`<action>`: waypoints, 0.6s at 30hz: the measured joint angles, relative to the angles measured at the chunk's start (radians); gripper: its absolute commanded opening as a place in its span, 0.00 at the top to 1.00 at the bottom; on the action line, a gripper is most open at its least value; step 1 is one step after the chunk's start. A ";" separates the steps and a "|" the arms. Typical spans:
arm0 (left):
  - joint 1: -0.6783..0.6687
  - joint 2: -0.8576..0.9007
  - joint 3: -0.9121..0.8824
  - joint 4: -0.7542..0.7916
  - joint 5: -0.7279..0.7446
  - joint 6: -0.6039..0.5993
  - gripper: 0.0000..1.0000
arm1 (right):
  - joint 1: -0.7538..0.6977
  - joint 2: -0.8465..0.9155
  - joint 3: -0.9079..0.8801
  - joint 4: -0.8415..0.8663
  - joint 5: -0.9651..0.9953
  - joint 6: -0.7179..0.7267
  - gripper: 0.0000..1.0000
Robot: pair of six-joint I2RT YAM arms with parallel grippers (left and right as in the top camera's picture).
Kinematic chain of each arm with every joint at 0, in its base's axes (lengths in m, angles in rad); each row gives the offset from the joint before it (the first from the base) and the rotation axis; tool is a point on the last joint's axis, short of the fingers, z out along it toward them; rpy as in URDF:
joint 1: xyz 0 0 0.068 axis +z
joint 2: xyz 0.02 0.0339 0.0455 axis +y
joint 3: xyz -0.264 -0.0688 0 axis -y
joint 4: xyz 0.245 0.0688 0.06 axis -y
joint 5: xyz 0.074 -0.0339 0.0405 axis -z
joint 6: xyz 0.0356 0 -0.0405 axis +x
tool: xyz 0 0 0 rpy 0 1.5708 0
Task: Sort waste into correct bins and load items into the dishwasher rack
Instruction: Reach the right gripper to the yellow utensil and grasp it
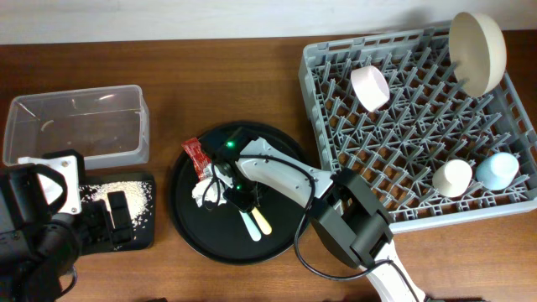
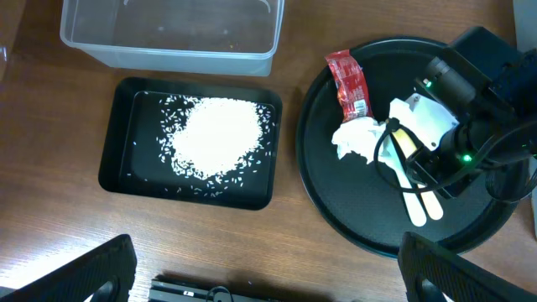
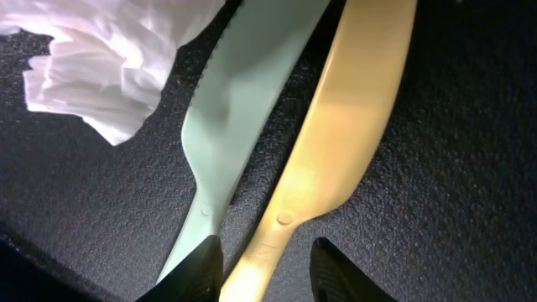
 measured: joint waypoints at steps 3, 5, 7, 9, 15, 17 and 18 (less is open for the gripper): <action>0.000 0.000 0.000 0.000 0.000 0.000 0.01 | -0.001 0.000 -0.009 0.022 0.008 0.006 0.61; 0.000 0.000 0.000 0.000 0.000 0.000 0.01 | -0.002 0.000 -0.023 0.034 0.011 0.010 0.61; 0.000 0.000 0.000 0.000 0.000 0.000 0.01 | -0.004 0.000 -0.039 0.037 0.012 0.012 0.61; 0.000 0.000 0.000 0.000 0.000 0.000 0.01 | -0.004 0.000 -0.039 0.037 0.011 0.015 0.62; 0.000 0.000 0.000 0.000 0.000 0.000 0.01 | -0.005 0.000 -0.039 0.037 0.011 0.016 0.75; 0.000 0.000 0.000 0.000 0.000 0.000 0.01 | -0.005 0.000 -0.039 0.037 0.011 0.015 0.79; 0.000 0.000 0.000 0.000 0.000 0.000 0.01 | -0.005 0.000 -0.039 0.037 0.011 0.016 0.79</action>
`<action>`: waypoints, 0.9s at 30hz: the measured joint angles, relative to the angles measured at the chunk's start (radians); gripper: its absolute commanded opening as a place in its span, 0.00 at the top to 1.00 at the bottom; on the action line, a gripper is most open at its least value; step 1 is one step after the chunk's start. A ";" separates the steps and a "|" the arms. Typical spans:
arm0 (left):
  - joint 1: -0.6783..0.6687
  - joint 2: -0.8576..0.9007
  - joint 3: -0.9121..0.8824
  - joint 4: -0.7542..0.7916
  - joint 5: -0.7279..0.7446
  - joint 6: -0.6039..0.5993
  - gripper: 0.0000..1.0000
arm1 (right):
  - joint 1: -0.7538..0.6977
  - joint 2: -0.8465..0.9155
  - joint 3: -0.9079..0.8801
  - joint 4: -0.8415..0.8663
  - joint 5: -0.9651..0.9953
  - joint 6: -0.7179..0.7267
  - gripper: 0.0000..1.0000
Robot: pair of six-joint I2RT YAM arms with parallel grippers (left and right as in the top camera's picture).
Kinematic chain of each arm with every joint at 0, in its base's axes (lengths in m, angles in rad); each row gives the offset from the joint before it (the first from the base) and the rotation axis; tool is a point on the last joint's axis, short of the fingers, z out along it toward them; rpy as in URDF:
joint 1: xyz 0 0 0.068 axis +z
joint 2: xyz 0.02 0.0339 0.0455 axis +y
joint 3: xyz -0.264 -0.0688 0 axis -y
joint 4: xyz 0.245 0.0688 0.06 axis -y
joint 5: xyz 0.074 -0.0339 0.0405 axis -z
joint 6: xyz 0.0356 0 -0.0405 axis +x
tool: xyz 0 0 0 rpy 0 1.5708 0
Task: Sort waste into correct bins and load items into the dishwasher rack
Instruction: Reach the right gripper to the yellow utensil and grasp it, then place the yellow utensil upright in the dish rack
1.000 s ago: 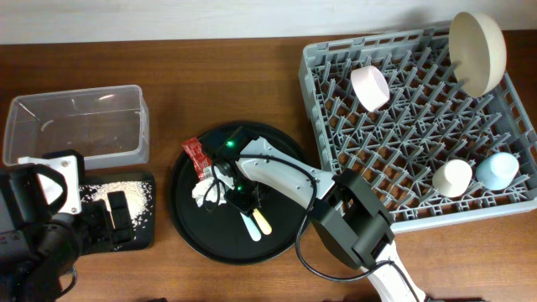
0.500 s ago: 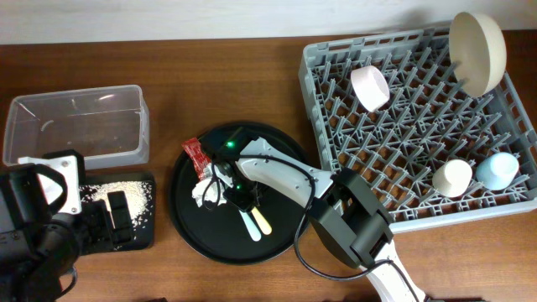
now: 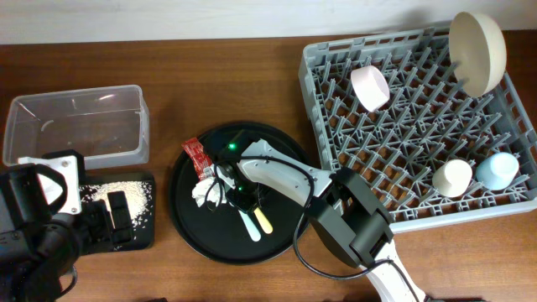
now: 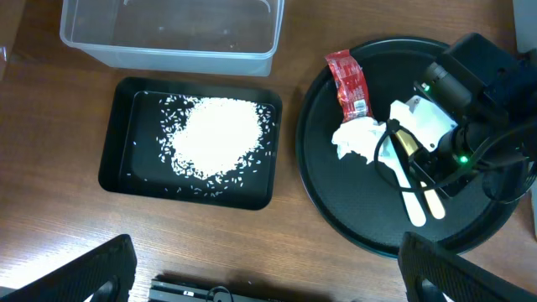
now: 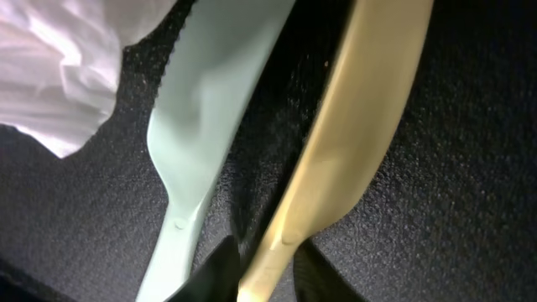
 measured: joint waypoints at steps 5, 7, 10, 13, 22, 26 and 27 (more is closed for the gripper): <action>0.000 0.000 0.000 0.000 0.000 0.000 0.01 | -0.001 0.000 0.000 0.000 0.001 0.001 0.83; 0.000 0.000 0.000 0.000 0.000 0.000 0.01 | -0.001 0.000 0.000 0.000 0.000 0.002 0.87; 0.000 0.000 0.000 0.000 0.000 0.000 0.01 | -0.001 0.000 0.000 -0.003 0.007 0.004 0.93; 0.000 0.000 0.000 0.000 0.000 0.000 0.01 | -0.001 0.000 0.005 -0.030 0.033 0.002 0.93; 0.000 0.000 0.000 0.000 0.000 0.000 0.01 | -0.008 0.003 0.066 -0.086 0.122 0.002 0.93; 0.000 0.000 0.000 0.000 0.000 0.000 0.01 | -0.037 0.005 0.105 -0.133 0.154 0.017 0.91; 0.000 0.000 0.000 0.000 0.000 0.000 0.01 | -0.048 0.005 0.119 -0.145 0.158 0.022 0.91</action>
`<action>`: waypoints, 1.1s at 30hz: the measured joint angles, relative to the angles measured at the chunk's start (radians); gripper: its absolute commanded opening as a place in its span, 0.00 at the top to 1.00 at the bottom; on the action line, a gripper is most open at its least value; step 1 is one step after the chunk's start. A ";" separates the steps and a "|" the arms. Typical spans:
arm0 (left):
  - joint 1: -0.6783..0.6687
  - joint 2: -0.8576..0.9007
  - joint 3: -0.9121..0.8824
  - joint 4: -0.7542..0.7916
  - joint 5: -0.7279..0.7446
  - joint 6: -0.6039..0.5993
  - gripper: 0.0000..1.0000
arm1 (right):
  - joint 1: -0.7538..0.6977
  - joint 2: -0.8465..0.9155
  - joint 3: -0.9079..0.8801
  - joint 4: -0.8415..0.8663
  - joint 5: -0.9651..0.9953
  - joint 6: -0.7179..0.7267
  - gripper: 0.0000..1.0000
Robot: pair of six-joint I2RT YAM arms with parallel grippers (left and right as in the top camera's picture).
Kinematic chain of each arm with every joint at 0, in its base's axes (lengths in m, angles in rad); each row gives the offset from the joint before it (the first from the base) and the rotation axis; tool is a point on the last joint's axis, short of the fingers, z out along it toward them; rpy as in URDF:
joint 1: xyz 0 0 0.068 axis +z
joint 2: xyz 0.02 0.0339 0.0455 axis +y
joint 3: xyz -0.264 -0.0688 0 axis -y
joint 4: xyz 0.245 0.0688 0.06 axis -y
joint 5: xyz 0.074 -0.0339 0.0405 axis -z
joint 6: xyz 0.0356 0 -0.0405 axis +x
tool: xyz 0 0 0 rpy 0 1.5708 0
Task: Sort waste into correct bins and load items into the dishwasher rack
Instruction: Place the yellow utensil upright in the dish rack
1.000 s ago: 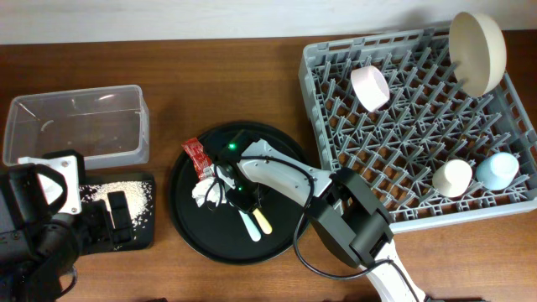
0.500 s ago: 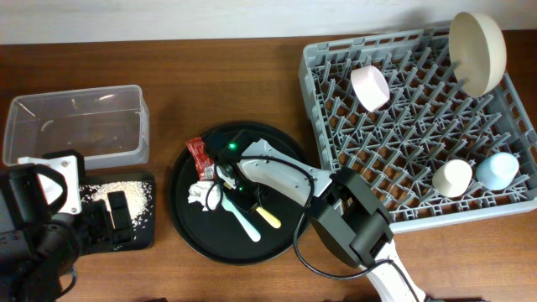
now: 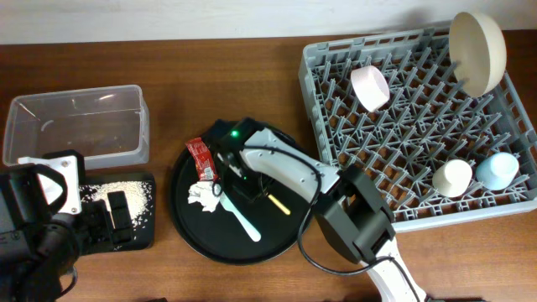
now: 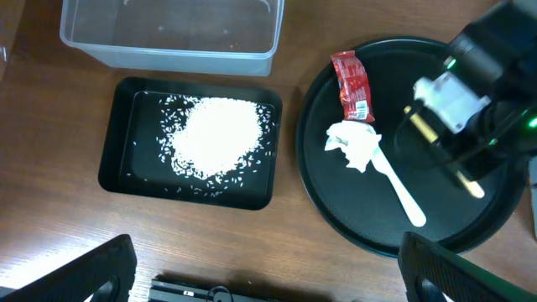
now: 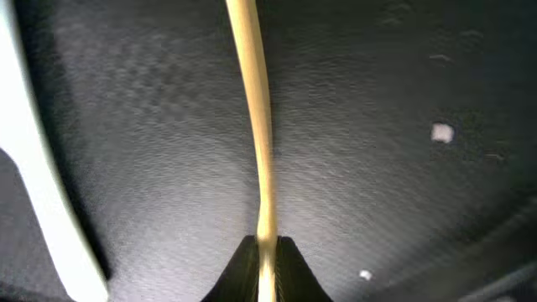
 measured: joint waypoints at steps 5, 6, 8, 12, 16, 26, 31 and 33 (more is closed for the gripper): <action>0.000 0.000 0.000 0.000 0.000 0.000 0.01 | -0.055 0.000 0.045 -0.034 0.011 0.007 0.96; 0.000 0.000 0.000 0.000 0.000 0.000 0.01 | -0.064 0.000 0.048 -0.049 0.021 0.010 0.96; 0.000 0.000 0.000 0.000 0.000 0.000 0.01 | -0.074 0.000 0.065 -0.068 0.035 0.032 0.96; 0.000 0.000 0.000 0.000 0.000 0.000 0.01 | -0.113 0.000 0.209 -0.115 0.042 0.077 0.96; 0.000 0.000 0.000 0.000 0.000 0.000 0.01 | -0.235 -0.026 0.453 -0.183 0.050 0.134 0.96; 0.000 0.000 0.000 -0.001 0.000 0.000 0.01 | -0.540 -0.072 0.478 -0.228 0.006 0.164 0.96; 0.000 0.000 0.000 -0.001 0.000 0.000 0.01 | -0.534 -0.072 0.343 -0.180 -0.029 0.130 0.83; 0.000 0.000 0.000 -0.002 0.000 0.000 0.01 | -0.531 -0.072 0.298 -0.171 -0.035 0.125 0.59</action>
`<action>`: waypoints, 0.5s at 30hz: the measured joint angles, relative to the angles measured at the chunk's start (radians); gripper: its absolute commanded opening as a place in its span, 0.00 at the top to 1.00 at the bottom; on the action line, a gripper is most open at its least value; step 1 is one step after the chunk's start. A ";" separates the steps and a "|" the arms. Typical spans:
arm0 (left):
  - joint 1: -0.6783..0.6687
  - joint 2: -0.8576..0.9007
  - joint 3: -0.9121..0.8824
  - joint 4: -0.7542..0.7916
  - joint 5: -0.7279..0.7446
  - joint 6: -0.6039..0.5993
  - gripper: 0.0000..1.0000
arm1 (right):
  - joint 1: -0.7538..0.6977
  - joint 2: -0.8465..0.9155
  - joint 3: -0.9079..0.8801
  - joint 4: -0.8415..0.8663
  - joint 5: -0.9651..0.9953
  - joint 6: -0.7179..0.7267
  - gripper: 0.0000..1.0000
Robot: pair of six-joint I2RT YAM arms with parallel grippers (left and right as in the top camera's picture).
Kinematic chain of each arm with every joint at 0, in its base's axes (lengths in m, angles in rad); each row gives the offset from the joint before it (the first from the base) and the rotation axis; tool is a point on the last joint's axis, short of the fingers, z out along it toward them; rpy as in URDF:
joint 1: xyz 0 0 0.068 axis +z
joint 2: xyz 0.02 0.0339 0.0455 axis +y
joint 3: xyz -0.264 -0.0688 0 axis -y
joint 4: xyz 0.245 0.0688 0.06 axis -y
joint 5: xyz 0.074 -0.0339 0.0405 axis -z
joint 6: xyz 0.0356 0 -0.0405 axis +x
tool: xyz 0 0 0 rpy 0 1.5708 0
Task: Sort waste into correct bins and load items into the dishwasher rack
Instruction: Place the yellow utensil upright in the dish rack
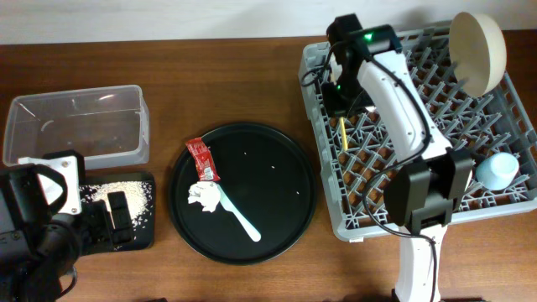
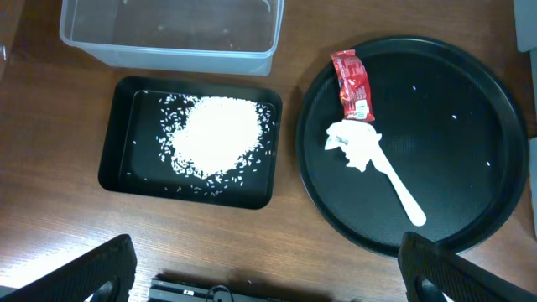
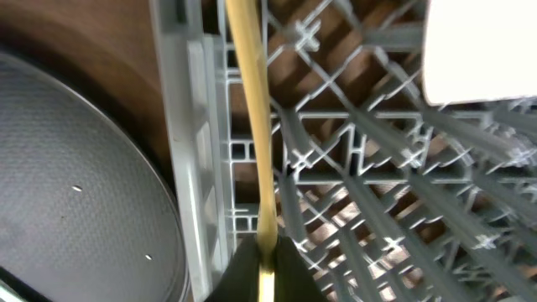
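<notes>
My right gripper [image 3: 267,270] is shut on a yellow plastic utensil [image 3: 252,117], which it holds over the left part of the grey dishwasher rack [image 1: 419,201]. From overhead the yellow utensil [image 1: 343,134] hangs just inside the rack's left wall. On the round black tray [image 2: 470,168] lie a pale green utensil [image 2: 398,189], a crumpled white tissue [image 2: 352,143] and a red wrapper [image 2: 351,84]. My left gripper [image 2: 267,281] stands open above the table's front left, with nothing between its fingers.
A clear plastic bin [image 2: 168,29] stands at the back left, with a black bin of rice [image 2: 189,143] in front of it. The rack holds a beige bowl [image 1: 477,52], a blue cup [image 1: 503,170] and a pale cup [image 3: 482,50].
My right gripper, shut on the yellow utensil, has moved from low over the black tray to above the rack's left side. The tissue, wrapper and pale green utensil have not moved.
My right gripper was open around the yellow utensil's handle beside the pale green one on the tray. Then the jaws were narrower on it. Then it held the yellow utensil lifted over the tray, and now over the rack. My left arm stayed still.
</notes>
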 measured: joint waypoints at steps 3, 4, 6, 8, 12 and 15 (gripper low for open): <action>0.000 0.000 0.000 0.000 0.000 0.000 0.01 | 0.000 0.000 -0.030 -0.005 -0.006 -0.010 0.55; 0.000 0.000 0.000 0.000 0.000 0.000 0.01 | 0.000 0.000 -0.030 -0.007 -0.011 -0.010 0.54; 0.000 0.000 0.000 0.000 0.000 0.000 0.01 | 0.001 -0.002 -0.026 -0.008 -0.037 -0.027 0.51; 0.000 0.000 0.000 0.000 0.000 0.000 0.01 | 0.009 -0.011 -0.024 -0.007 -0.067 -0.047 0.52; 0.000 0.000 0.000 0.000 0.000 0.000 0.01 | 0.072 -0.068 -0.021 -0.036 -0.116 -0.068 0.59; 0.000 0.000 0.000 0.000 0.000 0.000 0.01 | 0.159 -0.097 -0.017 -0.045 -0.169 -0.089 0.60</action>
